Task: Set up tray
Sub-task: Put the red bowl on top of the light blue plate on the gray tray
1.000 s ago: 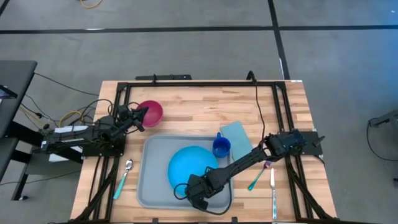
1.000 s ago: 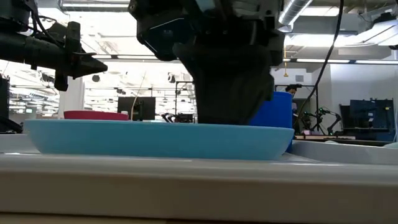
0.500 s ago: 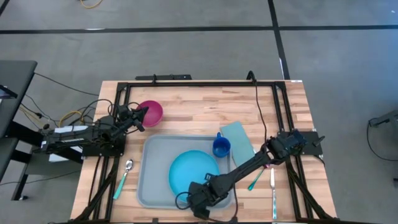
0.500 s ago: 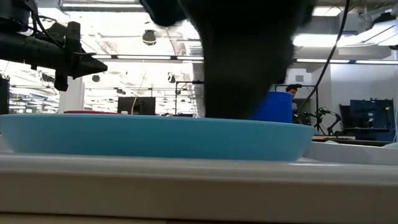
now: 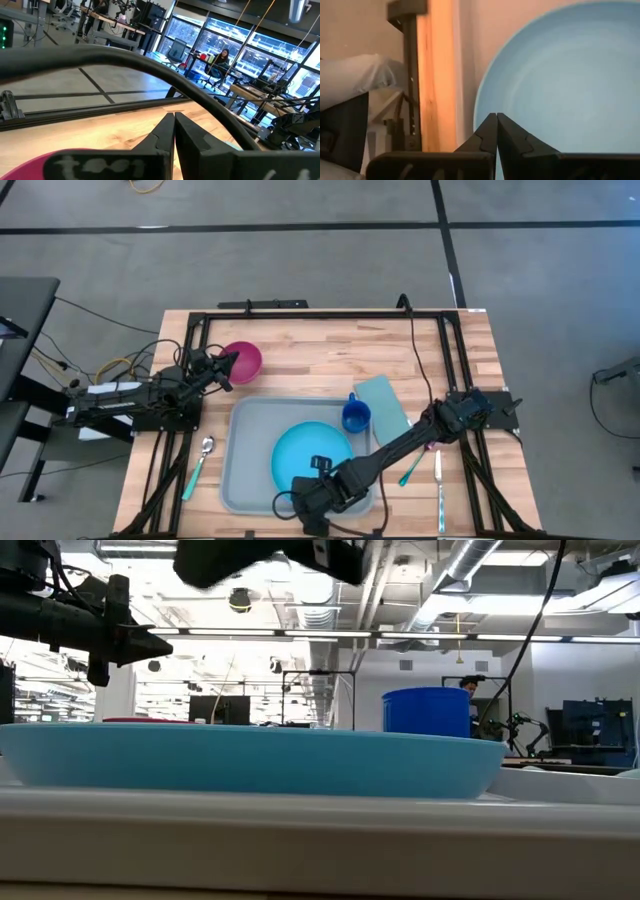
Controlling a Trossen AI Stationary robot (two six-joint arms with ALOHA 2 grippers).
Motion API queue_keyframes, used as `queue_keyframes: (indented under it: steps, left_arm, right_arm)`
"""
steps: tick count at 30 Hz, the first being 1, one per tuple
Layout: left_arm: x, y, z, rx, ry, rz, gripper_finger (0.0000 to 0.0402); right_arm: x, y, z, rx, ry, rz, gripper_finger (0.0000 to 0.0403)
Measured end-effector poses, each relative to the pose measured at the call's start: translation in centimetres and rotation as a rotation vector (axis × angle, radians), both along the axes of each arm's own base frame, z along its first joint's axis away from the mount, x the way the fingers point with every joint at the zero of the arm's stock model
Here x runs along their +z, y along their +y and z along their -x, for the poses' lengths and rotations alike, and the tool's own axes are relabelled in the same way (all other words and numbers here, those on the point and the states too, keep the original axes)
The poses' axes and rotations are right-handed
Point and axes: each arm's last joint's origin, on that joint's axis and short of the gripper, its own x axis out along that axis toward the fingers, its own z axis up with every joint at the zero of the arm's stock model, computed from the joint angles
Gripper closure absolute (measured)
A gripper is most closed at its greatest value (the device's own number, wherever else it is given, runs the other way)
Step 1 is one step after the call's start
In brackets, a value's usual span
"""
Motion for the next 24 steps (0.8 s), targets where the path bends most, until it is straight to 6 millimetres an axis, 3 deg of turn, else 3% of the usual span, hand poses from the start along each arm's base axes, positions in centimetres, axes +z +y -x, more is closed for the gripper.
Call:
queue_keyframes:
  steps: [19, 24]
  left_arm:
    - [0.0, 0.0, 0.0, 0.000, 0.000, 0.000, 0.0401]
    - [0.0, 0.0, 0.0, 0.000, 0.000, 0.000, 0.0401]
  right_arm:
    - [-0.1, -3.4, -1.3, -0.058, 0.051, 0.030, 0.0403]
    - [2.4, -4.5, 0.2, -0.085, 0.089, 0.060, 0.0403]
